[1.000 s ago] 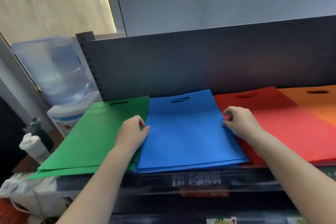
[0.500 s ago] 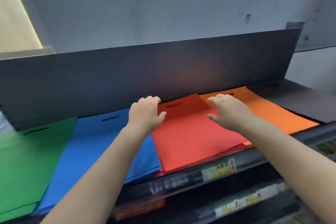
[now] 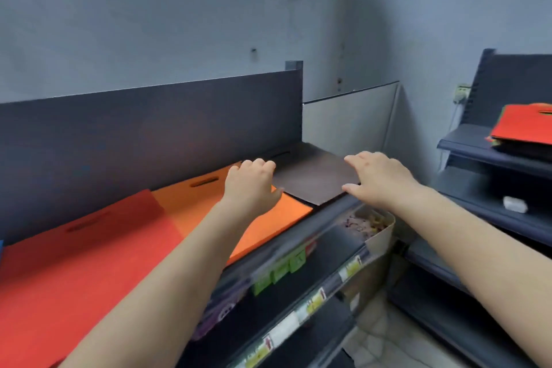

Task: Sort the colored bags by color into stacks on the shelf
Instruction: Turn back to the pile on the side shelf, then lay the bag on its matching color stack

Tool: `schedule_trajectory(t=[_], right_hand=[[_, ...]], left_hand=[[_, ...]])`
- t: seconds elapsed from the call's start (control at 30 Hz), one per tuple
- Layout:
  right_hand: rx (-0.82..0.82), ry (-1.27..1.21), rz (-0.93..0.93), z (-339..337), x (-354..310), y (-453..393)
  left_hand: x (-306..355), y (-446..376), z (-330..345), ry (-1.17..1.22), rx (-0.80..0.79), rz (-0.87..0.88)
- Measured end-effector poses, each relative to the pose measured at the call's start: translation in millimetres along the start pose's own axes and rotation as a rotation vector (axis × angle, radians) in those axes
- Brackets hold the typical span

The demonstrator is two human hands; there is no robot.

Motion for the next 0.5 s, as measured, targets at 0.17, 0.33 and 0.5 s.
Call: schedule_trajectory(t=[0.17,0.33,0.5], right_hand=[[-0.038,0.079,0.131,4,91,2],[-0.072,0.152,0.265,13,179,-3],[-0.093,0.213,0.404,18,264,-16]], left_hand=[[86,-64,14,0.024,-0.008,0.188],[174,-132,27,0.081,0.025,0.363],[257,-202,42,0.133,0.025,0.490]])
Point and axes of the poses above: each hand's wrist, its own y-axis away from the middle knuckle, its own z-axis out of the palm, x = y × z, the point moved 1 cm from there along -y, towards the middle knuckle, and after that the axes turned 4 degrees about x, right-handed, at the moved point
